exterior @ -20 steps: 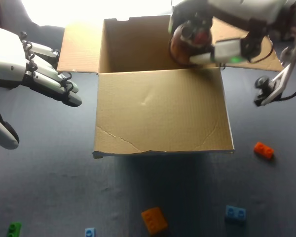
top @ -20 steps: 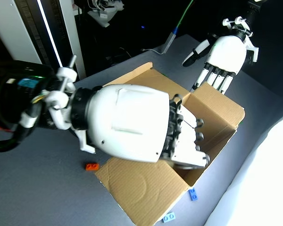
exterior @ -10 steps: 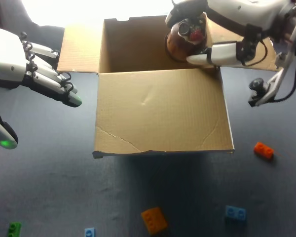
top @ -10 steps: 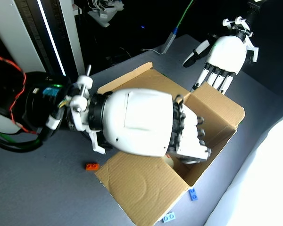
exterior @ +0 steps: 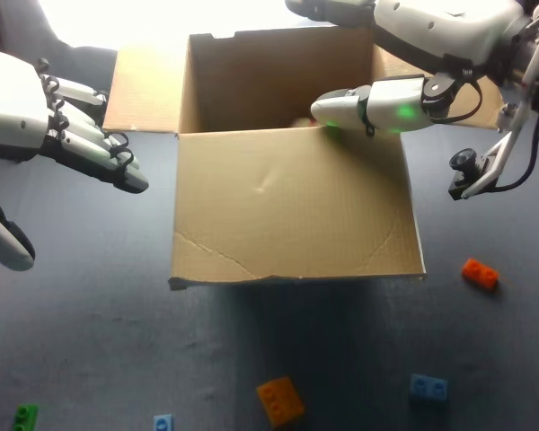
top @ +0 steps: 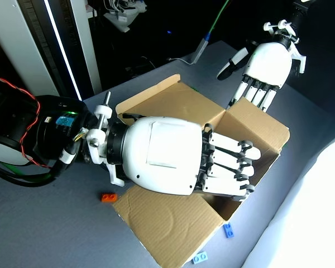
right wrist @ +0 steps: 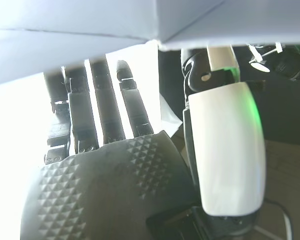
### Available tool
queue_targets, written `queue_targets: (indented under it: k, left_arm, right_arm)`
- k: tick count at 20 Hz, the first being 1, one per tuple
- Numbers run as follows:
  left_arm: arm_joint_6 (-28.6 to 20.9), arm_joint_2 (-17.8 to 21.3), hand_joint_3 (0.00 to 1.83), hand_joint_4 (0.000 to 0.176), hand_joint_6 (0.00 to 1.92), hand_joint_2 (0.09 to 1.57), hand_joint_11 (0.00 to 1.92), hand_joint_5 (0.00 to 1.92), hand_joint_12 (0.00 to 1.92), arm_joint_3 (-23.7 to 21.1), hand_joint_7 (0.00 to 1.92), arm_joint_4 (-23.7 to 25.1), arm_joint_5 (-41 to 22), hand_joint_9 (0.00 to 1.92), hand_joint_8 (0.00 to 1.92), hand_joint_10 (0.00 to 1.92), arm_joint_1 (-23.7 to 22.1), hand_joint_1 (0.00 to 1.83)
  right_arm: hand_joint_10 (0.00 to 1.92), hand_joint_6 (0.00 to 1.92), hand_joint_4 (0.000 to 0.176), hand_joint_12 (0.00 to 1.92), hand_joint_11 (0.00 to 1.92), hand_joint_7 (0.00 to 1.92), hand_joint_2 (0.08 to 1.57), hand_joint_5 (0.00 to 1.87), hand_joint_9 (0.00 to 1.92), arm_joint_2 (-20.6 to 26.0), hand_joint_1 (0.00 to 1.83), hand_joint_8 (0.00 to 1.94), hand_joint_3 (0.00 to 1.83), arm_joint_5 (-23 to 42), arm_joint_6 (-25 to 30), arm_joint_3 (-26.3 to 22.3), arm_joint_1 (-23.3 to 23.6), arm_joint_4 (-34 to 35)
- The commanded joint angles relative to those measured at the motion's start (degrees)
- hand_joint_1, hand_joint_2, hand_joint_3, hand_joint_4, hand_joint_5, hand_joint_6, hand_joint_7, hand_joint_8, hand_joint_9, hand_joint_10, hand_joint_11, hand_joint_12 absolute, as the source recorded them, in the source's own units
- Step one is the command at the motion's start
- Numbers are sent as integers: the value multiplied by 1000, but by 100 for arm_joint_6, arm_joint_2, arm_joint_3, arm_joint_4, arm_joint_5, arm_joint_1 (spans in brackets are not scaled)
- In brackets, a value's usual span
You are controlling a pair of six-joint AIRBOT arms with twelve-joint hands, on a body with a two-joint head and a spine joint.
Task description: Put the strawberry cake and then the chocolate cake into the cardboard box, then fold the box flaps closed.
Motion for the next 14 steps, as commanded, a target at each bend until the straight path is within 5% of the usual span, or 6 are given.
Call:
queue_targets:
  k: [1, 9, 14]
  left_arm:
    - [-8, 27, 0, 73, 5, 1002, 0, 260, 1241, 35, 298, -490, 28, 377, 3, 6, -88, 332]
    - [-8, 16, 0, 73, 4, 1002, 0, 260, 1248, 78, 298, -553, 139, 377, 2, 6, -848, 331]
    - [-10, 12, 3, 69, 2, 1013, 0, 255, 1269, -76, 296, -458, 270, 383, 1, 7, -1226, 346]
  right_arm:
    - [21, 3, 0, 628, 0, 152, 1008, 96, 170, 119, 540, 2, 0, 689, 12, -14, 21, 36]
    - [15, 3, 0, 582, 0, 140, 1001, 88, 159, 1038, 541, 1, 0, 1031, 21, -474, 24, 36]
    - [1, 0, 0, 460, 0, 105, 972, 61, 113, 1834, 500, 0, 0, 416, -119, -765, -256, 1281]
